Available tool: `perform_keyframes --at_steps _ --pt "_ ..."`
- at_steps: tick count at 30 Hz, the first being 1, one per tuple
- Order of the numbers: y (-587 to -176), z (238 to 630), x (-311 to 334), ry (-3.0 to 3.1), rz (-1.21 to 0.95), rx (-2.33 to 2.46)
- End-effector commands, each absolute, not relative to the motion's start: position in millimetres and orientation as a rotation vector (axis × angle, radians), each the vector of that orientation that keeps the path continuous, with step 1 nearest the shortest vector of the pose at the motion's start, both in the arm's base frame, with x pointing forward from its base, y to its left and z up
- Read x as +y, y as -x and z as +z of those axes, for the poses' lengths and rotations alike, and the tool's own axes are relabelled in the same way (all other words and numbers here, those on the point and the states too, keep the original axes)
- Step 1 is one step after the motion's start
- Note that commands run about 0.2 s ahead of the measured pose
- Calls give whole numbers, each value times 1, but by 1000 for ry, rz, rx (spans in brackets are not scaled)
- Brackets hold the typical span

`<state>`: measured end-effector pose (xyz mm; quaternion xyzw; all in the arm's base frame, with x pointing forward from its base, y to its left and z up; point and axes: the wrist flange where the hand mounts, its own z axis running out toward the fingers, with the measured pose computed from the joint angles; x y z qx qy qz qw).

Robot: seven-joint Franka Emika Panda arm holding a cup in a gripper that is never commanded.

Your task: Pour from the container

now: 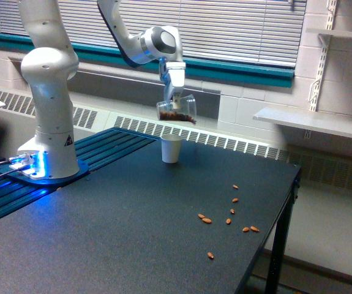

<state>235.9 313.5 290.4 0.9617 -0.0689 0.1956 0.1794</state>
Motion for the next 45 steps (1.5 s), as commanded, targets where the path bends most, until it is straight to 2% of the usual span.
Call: perform_keyframes --at_steps 1,12,26,35,45 --pt "-217 296 322 -2750 547 -170" --pt "-184 283 338 -2770 476 -155" --pt "-169 268 348 -2786 437 -253" --pt "-174 270 343 -2764 461 -291" --pt "-160 268 341 -2762 442 -324"
